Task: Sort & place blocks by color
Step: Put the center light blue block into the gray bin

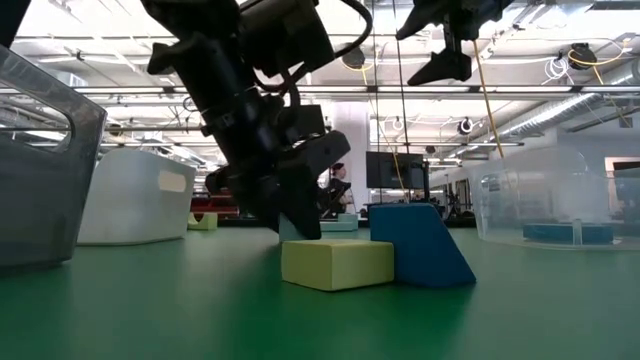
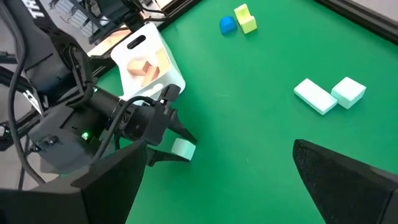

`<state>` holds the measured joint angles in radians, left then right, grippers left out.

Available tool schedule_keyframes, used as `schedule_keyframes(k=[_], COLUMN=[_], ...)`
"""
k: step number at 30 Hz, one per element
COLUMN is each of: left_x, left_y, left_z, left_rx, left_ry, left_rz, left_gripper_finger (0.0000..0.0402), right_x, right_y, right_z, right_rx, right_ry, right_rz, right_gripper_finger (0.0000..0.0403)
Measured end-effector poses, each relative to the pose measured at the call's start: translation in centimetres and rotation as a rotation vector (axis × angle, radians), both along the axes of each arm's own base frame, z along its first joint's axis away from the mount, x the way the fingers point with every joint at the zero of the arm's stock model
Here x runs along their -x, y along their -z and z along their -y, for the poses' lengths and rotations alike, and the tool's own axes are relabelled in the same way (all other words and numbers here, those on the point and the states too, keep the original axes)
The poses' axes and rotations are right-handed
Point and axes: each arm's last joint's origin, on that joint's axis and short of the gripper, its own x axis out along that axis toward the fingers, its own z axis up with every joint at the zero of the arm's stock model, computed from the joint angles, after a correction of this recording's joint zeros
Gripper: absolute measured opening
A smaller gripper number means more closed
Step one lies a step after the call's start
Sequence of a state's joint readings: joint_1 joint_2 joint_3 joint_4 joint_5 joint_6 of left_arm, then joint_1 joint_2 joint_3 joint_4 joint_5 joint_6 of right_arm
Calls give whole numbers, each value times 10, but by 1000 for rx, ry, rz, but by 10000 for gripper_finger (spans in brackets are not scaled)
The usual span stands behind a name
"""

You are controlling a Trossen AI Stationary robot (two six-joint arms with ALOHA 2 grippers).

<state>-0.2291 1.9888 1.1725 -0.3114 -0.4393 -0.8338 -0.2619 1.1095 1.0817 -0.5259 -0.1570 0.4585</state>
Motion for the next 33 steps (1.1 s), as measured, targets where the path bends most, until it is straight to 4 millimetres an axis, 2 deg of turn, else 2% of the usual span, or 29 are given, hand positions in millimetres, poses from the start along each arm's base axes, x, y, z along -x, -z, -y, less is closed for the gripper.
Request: schedule_keyframes(k=[2,7,12,19,23,27,33], left_x=[0,-2,-1,14,21,21,19], left_y=[-3,-22,-64,-138,-166,-183,-195], left_z=[1,0,-10,-19,-19,-15,-16], left_rx=[17,59,24,-133,-221,-314,-484], left_ry=[16,85,122,176,200,257,295], left_rz=[7,66,190,427,541,638,682], left_gripper_finger=[130,131,131,131,131,131,131], right_x=[0,0,0,-4,-8,-14,-31], right_y=[0,0,0,-7,-13,-18,-11], right_z=[0,0,0,1,2,0,-5], right_rx=[-13,-53,-89,-103,-205,-301,-467], right_ry=[9,37,61,80,133,95,113], right_rz=[1,4,10,90,165,245,318], right_gripper_finger=[393,391,391,391,391,391,391])
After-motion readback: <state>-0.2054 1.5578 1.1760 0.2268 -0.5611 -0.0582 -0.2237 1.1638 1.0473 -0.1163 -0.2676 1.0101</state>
